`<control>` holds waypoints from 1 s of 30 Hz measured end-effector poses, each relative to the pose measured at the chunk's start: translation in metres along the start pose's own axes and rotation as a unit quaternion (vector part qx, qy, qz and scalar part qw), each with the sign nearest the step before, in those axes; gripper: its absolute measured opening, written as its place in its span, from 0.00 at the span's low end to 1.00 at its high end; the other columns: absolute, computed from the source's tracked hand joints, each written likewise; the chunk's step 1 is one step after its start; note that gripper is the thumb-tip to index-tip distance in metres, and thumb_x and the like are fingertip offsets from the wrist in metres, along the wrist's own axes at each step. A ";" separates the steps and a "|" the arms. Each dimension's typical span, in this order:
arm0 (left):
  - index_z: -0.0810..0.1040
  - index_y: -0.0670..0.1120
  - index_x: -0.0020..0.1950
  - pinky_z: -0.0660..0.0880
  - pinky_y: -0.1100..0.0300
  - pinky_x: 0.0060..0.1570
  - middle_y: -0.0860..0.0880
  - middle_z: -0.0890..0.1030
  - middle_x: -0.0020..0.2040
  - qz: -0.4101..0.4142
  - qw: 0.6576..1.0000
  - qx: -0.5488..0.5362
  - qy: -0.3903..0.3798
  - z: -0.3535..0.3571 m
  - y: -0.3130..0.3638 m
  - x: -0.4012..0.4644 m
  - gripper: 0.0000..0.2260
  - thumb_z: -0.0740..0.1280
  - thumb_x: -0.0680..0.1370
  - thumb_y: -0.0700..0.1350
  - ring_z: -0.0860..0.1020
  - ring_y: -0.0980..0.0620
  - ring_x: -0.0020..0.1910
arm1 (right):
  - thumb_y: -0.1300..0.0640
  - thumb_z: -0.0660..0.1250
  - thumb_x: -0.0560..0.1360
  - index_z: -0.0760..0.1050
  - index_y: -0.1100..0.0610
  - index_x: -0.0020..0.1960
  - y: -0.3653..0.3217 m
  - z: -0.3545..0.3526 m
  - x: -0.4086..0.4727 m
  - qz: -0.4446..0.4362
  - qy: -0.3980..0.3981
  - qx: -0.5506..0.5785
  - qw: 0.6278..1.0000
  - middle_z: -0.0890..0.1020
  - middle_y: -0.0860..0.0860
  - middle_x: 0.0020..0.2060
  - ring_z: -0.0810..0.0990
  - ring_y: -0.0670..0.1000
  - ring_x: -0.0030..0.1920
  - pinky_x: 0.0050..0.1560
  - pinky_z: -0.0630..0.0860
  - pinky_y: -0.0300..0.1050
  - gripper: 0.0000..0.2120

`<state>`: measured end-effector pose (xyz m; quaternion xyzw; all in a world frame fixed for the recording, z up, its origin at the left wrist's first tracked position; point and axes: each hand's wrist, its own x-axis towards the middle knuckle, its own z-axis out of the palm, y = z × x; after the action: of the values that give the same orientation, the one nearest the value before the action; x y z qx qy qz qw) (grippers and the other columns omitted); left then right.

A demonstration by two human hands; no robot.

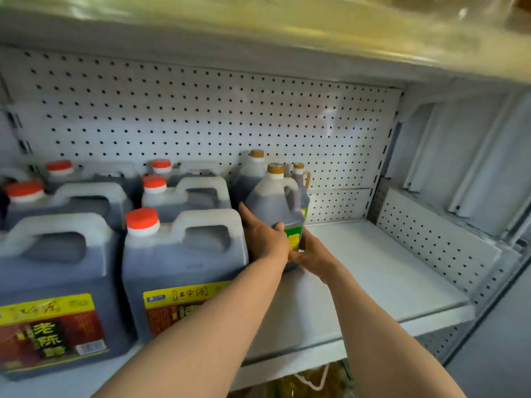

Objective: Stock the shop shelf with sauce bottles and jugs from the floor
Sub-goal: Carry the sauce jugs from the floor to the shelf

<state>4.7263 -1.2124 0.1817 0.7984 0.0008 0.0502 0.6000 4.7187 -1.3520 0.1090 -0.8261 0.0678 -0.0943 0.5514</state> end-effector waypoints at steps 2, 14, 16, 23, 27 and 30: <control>0.44 0.46 0.82 0.55 0.48 0.75 0.40 0.55 0.80 -0.011 1.000 -0.013 -0.006 -0.005 0.005 -0.006 0.41 0.69 0.79 0.45 0.57 0.39 0.78 | 0.40 0.81 0.55 0.73 0.50 0.69 -0.002 0.000 -0.005 0.005 0.029 -0.014 0.999 0.84 0.51 0.57 0.82 0.54 0.57 0.60 0.79 0.60 0.44; 0.49 0.44 0.81 0.57 0.48 0.73 0.40 0.52 0.80 0.086 0.980 0.062 -0.170 -0.025 -0.024 -0.070 0.42 0.71 0.77 0.52 0.54 0.41 0.78 | 0.43 0.79 0.68 0.67 0.47 0.74 -0.044 -0.034 -0.154 0.124 0.226 -0.214 0.942 0.70 0.55 0.69 0.74 0.56 0.66 0.62 0.73 0.49 0.40; 0.51 0.46 0.81 0.58 0.48 0.73 0.40 0.52 0.80 0.104 0.967 0.073 -0.222 -0.025 -0.035 -0.077 0.40 0.71 0.77 0.52 0.54 0.41 0.78 | 0.41 0.79 0.67 0.66 0.45 0.74 -0.052 -0.035 -0.178 0.146 0.236 -0.237 0.931 0.69 0.55 0.70 0.73 0.57 0.68 0.67 0.72 0.55 0.40; 0.66 0.51 0.75 0.68 0.51 0.65 0.41 0.67 0.72 0.180 0.896 0.094 -0.395 -0.063 -0.060 -0.105 0.34 0.75 0.73 0.51 0.67 0.39 0.70 | 0.44 0.79 0.67 0.67 0.46 0.74 -0.084 0.013 -0.278 0.250 0.267 -0.313 0.877 0.71 0.55 0.69 0.73 0.57 0.68 0.69 0.70 0.52 0.39; 0.70 0.52 0.72 0.73 0.51 0.63 0.42 0.70 0.67 0.224 0.844 0.093 -0.478 -0.106 -0.070 -0.129 0.33 0.77 0.70 0.52 0.72 0.40 0.66 | 0.46 0.78 0.69 0.66 0.48 0.75 -0.111 0.070 -0.344 0.317 0.316 -0.332 0.830 0.72 0.57 0.67 0.71 0.57 0.67 0.67 0.69 0.49 0.39; 0.70 0.51 0.72 0.72 0.53 0.65 0.42 0.72 0.67 0.271 0.797 0.086 -0.533 -0.142 -0.081 -0.156 0.34 0.78 0.69 0.52 0.73 0.42 0.65 | 0.44 0.78 0.69 0.65 0.47 0.75 -0.130 0.117 -0.396 0.366 0.352 -0.335 0.794 0.71 0.57 0.67 0.73 0.56 0.65 0.64 0.72 0.47 0.39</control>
<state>4.5648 -1.0635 0.1306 0.7151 -0.5310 -0.2232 0.3961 4.3616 -1.1113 0.1537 -0.7824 0.5818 -0.1416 0.1713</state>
